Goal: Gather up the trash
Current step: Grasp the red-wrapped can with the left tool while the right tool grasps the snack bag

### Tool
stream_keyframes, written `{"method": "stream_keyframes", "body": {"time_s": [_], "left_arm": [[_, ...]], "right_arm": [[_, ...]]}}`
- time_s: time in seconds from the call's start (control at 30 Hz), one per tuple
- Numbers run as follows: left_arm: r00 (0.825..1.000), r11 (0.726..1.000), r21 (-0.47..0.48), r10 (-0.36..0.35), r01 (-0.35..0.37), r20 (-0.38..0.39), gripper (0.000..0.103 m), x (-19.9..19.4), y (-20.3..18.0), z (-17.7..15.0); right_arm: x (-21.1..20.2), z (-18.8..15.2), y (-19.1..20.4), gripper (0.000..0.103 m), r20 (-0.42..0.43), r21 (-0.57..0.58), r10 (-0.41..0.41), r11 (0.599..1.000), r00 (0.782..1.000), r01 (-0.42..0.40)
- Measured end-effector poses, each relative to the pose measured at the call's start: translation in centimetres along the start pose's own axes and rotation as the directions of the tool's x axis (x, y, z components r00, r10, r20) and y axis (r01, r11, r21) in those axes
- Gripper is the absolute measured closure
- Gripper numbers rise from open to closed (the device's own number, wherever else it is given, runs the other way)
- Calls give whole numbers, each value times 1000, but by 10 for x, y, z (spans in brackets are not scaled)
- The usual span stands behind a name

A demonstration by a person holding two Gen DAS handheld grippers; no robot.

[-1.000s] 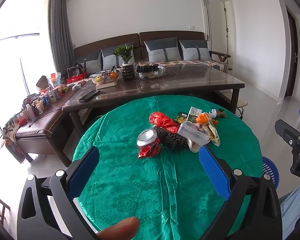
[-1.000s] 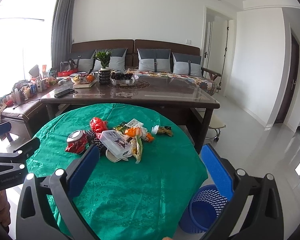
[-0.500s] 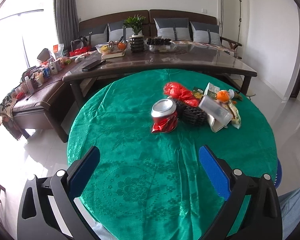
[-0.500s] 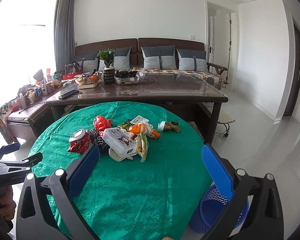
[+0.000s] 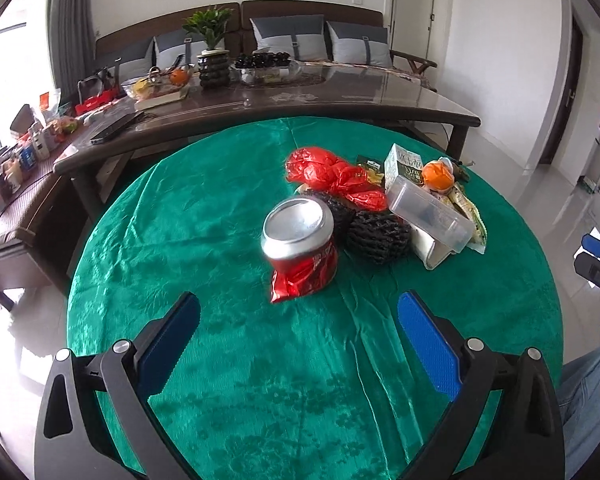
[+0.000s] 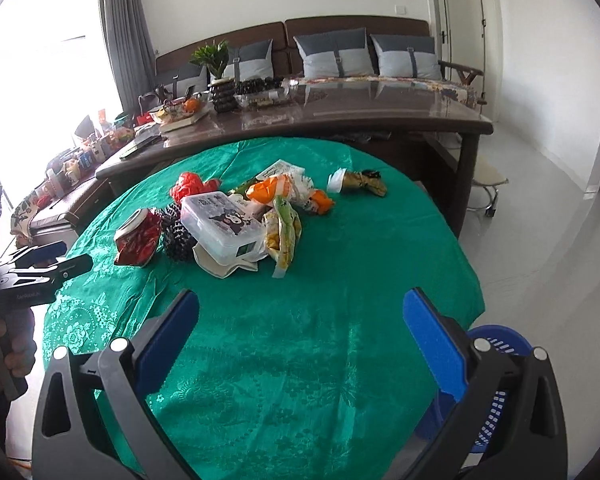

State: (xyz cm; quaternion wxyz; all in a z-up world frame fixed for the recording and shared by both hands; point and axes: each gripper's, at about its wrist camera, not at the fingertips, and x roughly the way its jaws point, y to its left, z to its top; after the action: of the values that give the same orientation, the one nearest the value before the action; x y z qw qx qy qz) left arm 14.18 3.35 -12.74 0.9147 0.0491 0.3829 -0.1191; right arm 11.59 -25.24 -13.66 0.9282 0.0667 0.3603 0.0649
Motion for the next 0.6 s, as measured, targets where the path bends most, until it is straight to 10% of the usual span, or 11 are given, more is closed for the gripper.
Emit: {"method": "stream_keyframes", "body": {"time_s": [0.17,0.27,0.53,0.6], "left_arm": [[998,997,66,-36,38,-42,5,41,3,23],[996,996,69,-43,48,-76,5,64,7,30],[987,992,71,-99,108,-125,9,96,14,39],[982,988,65,-128,139,-142,22,99,15,40]], "right_arm": [[57,26,-17,7,-122,76,193,980,974,-184],[89,39,-18,38,-175,86,231,972,957,-219],[146,59,-29,56,-287,196,358,930,889,-311],[150,59,-36,77,-293,251,403,908,867,-337]]}}
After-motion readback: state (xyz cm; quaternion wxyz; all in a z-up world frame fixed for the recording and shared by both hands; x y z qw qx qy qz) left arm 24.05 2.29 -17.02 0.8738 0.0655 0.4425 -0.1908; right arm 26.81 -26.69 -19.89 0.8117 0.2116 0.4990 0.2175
